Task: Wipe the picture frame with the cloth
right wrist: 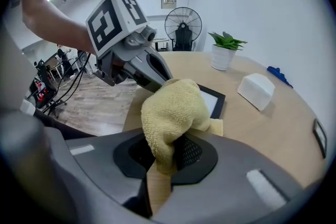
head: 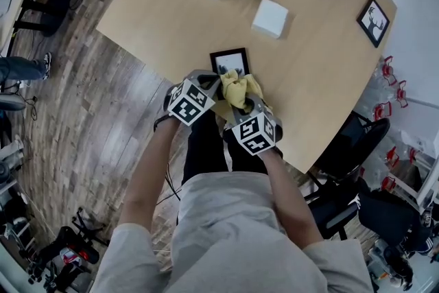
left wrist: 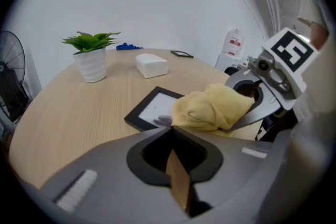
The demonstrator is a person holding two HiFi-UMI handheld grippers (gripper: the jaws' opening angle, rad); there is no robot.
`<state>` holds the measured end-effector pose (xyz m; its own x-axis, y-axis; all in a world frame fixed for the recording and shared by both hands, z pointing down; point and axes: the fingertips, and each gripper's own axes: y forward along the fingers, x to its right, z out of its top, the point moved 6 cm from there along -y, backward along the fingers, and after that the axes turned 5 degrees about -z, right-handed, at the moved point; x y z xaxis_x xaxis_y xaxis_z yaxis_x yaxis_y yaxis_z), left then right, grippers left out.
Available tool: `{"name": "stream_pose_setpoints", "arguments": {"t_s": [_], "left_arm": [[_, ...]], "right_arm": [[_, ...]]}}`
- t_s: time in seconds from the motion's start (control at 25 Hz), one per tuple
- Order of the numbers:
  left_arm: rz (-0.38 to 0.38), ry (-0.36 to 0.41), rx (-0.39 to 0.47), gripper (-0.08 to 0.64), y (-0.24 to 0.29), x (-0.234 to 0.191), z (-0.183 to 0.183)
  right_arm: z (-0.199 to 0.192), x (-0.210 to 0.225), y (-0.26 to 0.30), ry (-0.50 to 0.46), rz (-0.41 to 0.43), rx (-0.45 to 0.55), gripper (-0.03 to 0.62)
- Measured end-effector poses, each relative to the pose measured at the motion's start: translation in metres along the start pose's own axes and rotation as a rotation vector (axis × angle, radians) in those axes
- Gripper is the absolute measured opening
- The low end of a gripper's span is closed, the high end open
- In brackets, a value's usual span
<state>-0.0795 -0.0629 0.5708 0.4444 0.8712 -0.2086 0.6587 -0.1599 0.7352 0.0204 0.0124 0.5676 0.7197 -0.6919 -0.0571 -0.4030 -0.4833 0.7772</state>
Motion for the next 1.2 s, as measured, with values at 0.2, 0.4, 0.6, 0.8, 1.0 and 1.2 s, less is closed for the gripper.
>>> {"name": "stream_pose_setpoints", "arguments": {"t_s": [0.2, 0.4, 0.6, 0.8, 1.0, 1.2], "left_arm": [[0.018, -0.002, 0.000, 0.052, 0.000, -0.001, -0.001], [0.043, -0.002, -0.001, 0.052, 0.000, 0.000, 0.000], [0.088, 0.083, -0.064, 0.052, -0.002, 0.006, 0.007], [0.171, -0.031, 0.035, 0.052, -0.033, 0.019, 0.023], [0.252, -0.220, 0.152, 0.052, -0.058, 0.044, 0.011], [0.305, -0.301, 0.199, 0.052, -0.076, 0.069, -0.001]], "right_arm": [[-0.013, 0.020, -0.008, 0.052, -0.046, -0.008, 0.052], [-0.026, 0.039, -0.020, 0.079, -0.095, -0.043, 0.052], [-0.039, 0.060, -0.050, 0.236, -0.137, -0.006, 0.054], [-0.043, 0.064, -0.072, 0.338, -0.137, 0.049, 0.054], [-0.030, 0.054, -0.081, 0.376, -0.102, 0.102, 0.054], [-0.023, 0.050, -0.097, 0.361, -0.104, 0.135, 0.054]]}}
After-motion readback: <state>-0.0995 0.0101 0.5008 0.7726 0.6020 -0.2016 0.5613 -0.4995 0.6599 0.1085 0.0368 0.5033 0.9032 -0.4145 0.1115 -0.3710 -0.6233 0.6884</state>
